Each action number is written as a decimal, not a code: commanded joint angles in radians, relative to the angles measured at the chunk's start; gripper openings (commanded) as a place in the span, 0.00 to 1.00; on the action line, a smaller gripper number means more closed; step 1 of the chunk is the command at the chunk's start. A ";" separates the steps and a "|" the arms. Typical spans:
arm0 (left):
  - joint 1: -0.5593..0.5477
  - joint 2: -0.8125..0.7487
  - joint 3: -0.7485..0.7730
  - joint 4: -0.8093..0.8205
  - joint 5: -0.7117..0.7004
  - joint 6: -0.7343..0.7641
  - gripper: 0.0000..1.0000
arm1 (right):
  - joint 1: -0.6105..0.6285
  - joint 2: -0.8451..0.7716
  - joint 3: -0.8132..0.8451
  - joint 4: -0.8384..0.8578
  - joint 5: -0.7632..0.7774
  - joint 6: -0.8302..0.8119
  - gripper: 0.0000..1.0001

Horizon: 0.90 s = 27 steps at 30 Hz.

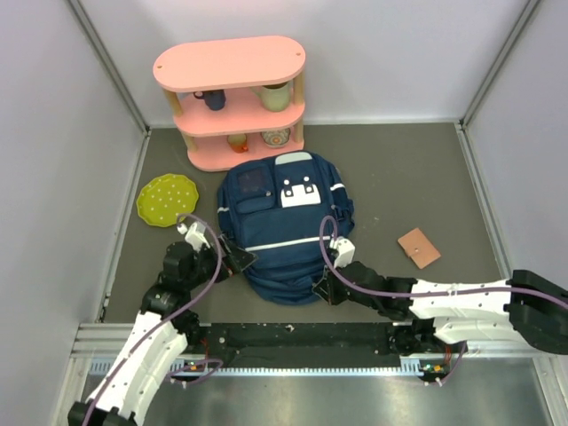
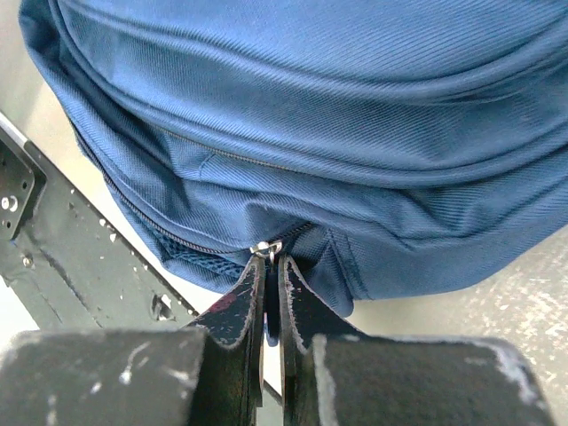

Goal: Pack the student bag
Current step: Zip the student bag at the center of the board.

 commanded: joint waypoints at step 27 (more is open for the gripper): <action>-0.440 -0.225 -0.026 -0.222 -0.377 -0.406 0.99 | 0.060 0.204 0.097 0.049 0.058 0.033 0.00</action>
